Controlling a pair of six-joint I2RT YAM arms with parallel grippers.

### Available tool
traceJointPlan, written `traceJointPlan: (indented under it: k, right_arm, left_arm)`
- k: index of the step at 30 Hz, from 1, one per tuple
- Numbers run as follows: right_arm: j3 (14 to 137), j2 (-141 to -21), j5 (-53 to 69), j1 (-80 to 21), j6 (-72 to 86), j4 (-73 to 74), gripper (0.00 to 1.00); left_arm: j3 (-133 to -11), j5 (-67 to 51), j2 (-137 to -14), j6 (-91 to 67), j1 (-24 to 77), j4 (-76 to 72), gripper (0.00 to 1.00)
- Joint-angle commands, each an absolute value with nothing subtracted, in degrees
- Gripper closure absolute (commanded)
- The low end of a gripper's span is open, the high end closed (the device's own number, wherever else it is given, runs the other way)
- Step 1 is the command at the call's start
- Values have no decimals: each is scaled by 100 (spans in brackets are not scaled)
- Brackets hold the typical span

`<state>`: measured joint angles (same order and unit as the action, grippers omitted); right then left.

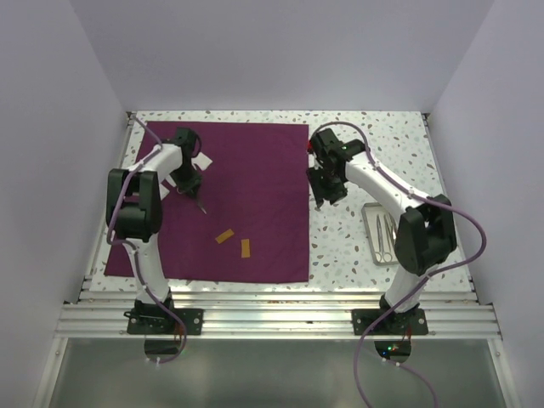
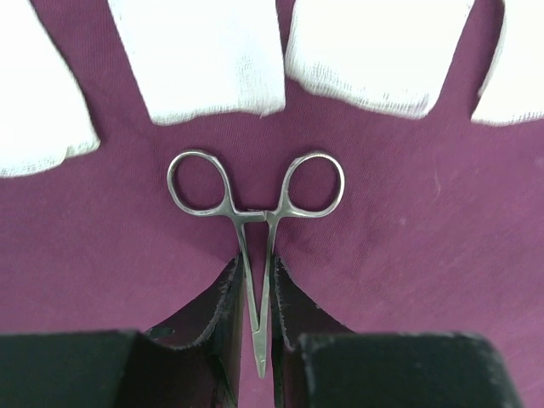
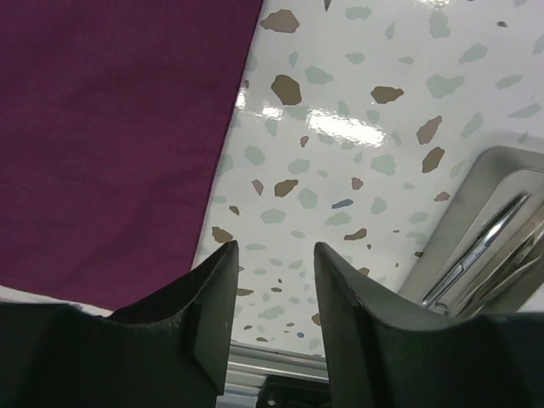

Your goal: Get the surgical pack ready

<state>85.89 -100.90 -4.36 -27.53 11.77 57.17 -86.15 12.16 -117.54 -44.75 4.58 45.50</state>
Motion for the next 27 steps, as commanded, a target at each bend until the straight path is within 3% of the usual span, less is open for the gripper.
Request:
traceJointPlan:
  k: [1, 6, 10, 14, 20, 27]
  right_arm:
    - [8815, -10213, -10, -2830, 1283, 5415, 55]
    - [8763, -10353, 1263, -2865, 1554, 4739, 48]
    - [8578, -10564, 2992, -2909, 2143, 3404, 39]
    - [8622, -10942, 3847, -3154, 3012, 2094, 33]
    - [9604, -11952, 4017, -3786, 3515, 1529, 27]
    - [9826, -12454, 4095, -4262, 4034, 784, 27]
  left_arm:
    - [-8517, 1126, -11242, -4368, 466, 4535, 100]
    - [-8341, 871, -10759, -4237, 466, 4447, 100]
    - [-8165, 511, -10451, -4210, 475, 4430, 100]
    - [-7858, 194, -10074, -4289, 527, 4438, 100]
    - [-7384, 26, -9380, -4438, 729, 4508, 100]
    - [-6944, -202, -8728, -4666, 966, 4553, 100]
